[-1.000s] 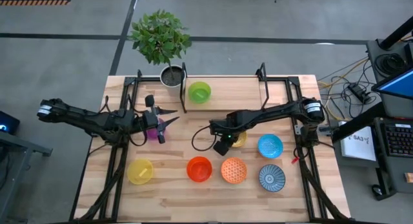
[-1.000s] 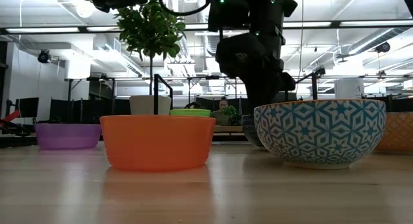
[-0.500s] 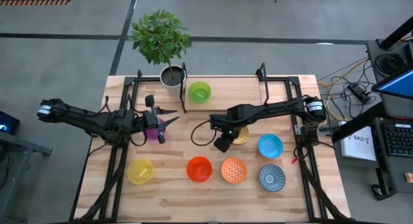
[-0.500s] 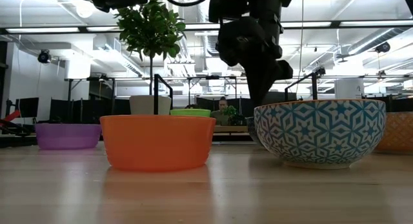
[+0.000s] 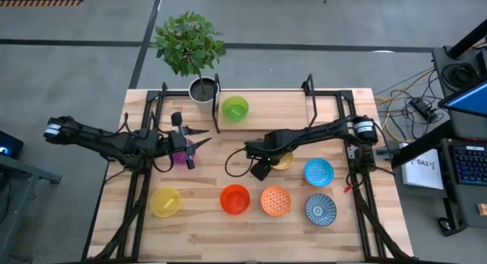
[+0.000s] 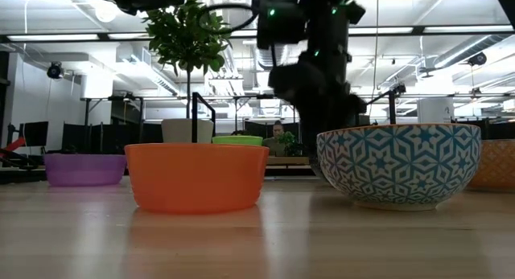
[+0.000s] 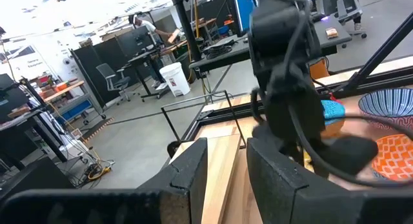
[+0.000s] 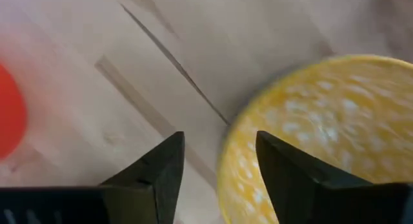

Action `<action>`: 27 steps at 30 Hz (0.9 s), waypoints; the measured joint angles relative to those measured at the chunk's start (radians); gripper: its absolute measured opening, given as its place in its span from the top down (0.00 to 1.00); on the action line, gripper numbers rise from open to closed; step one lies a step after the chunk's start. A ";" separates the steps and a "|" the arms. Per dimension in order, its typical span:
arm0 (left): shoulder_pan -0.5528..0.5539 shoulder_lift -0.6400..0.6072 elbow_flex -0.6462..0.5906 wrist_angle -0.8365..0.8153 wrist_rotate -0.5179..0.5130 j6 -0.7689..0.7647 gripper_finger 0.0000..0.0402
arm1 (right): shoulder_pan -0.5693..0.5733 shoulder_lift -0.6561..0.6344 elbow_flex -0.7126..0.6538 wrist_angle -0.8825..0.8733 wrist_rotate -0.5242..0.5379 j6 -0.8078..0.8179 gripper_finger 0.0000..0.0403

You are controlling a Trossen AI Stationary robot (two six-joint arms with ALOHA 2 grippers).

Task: Place and stack bowls onto a shelf
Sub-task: Put the yellow bowl on the shelf

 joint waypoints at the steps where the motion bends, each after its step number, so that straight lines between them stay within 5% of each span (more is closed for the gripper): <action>1: 0.000 0.000 0.000 0.000 0.000 0.000 0.77 | 0.001 0.011 -0.001 0.011 0.000 -0.002 0.57; 10: 0.000 0.000 0.000 0.000 0.000 0.000 0.77 | 0.001 0.030 -0.002 -0.004 -0.026 -0.024 0.94; 17: 0.000 0.000 0.000 0.002 0.000 0.009 0.77 | -0.004 -0.031 0.090 -0.077 -0.047 -0.097 0.97; 27: 0.000 0.000 0.000 0.014 0.000 0.010 0.77 | -0.185 -0.056 0.265 -0.230 0.149 -0.332 0.97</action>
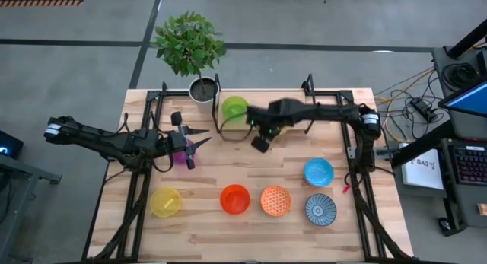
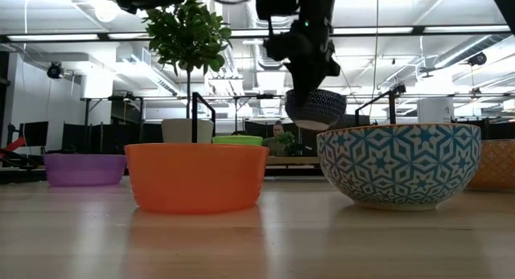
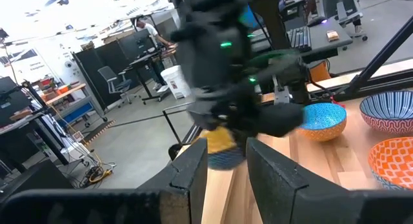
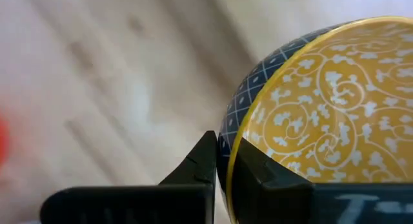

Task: Place and stack bowls onto a shelf
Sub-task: Put the yellow bowl on the shelf

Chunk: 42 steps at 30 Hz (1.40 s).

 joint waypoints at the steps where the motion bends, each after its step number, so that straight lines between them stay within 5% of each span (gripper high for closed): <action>1: 0.000 0.000 0.000 0.001 0.000 0.000 0.77 | -0.028 0.000 -0.001 0.001 -0.001 -0.022 0.97; 13: 0.000 0.000 0.000 0.001 0.000 0.008 0.77 | -0.239 0.029 -0.085 0.079 0.006 -0.158 0.97; 42: 0.000 0.000 0.000 0.001 0.000 0.008 0.77 | -0.253 0.070 -0.113 0.164 0.007 -0.190 0.95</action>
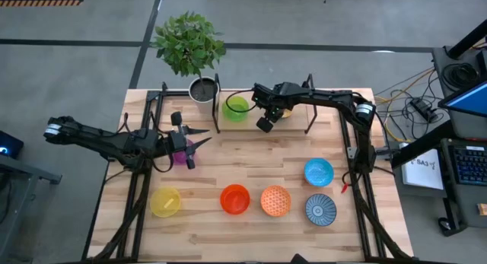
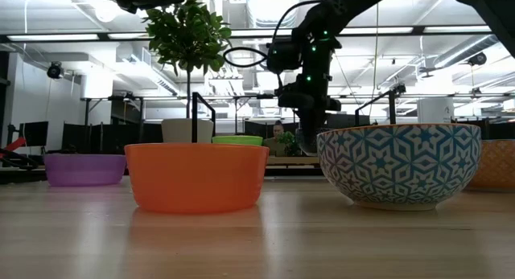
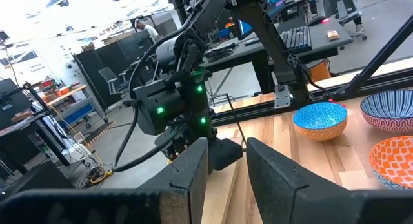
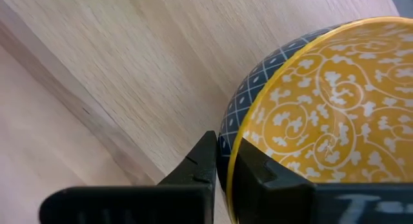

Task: Place and stack bowls onto a shelf
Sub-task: Put the yellow bowl on the shelf, then stack the purple transparent bowl on top of the green transparent bowl on the shelf

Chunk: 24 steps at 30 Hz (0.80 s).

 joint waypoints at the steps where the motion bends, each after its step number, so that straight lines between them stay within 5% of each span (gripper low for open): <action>1: 0.000 0.000 0.000 0.000 0.000 0.000 0.77 | 0.000 0.000 0.000 0.001 0.002 0.000 0.94; 12: 0.000 0.000 0.000 0.000 0.000 0.001 0.77 | 0.000 0.000 0.000 0.021 0.004 0.001 0.74; 24: 0.000 0.000 0.000 0.004 0.000 0.000 0.77 | 0.015 -0.108 0.017 -0.014 0.002 0.008 0.73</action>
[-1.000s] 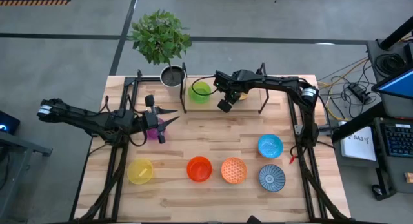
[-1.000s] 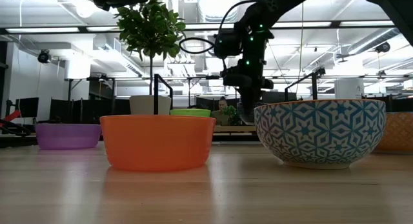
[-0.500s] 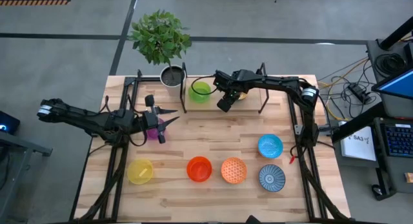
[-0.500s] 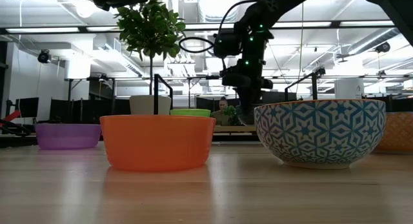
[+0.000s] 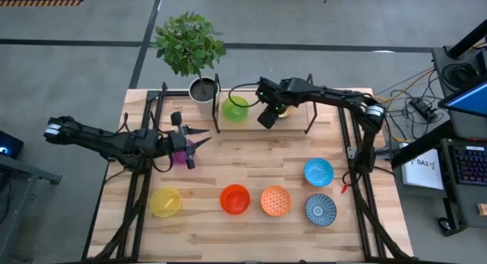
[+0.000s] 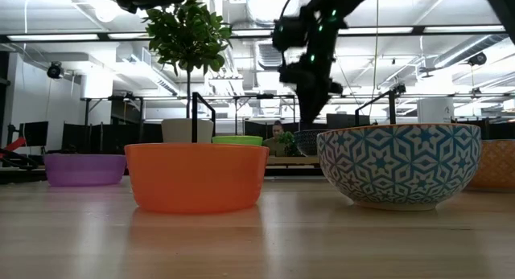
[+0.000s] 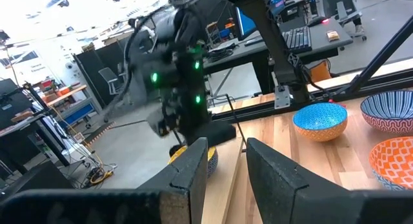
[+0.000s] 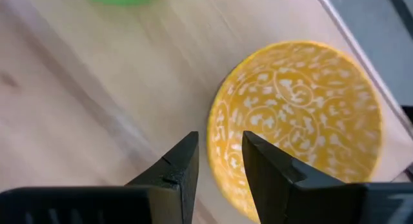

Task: Place and stack bowls onto a shelf
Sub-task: Stack the purple transparent bowl on top of the green transparent bowl on the shelf

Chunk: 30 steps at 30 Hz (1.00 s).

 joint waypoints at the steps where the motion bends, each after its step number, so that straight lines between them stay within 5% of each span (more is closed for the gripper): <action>1: 0.000 0.000 0.000 0.002 0.000 -0.004 0.77 | 0.010 -0.022 -0.002 0.001 0.000 0.000 0.73; 8: 0.000 0.000 0.000 0.011 -0.001 -0.091 0.77 | 0.133 -0.218 -0.108 0.136 0.001 -0.008 0.73; 19: -0.007 0.031 0.005 -0.117 0.009 -0.474 0.77 | 0.448 -0.556 -0.525 0.519 -0.002 0.024 0.73; 23: -0.008 0.088 0.109 -0.341 0.037 -0.673 0.77 | 0.543 -0.631 -0.642 0.644 -0.002 0.026 0.73; 30: -0.009 0.302 0.400 -1.031 0.122 -1.104 0.77 | 0.639 -0.696 -0.747 0.740 -0.001 0.018 0.73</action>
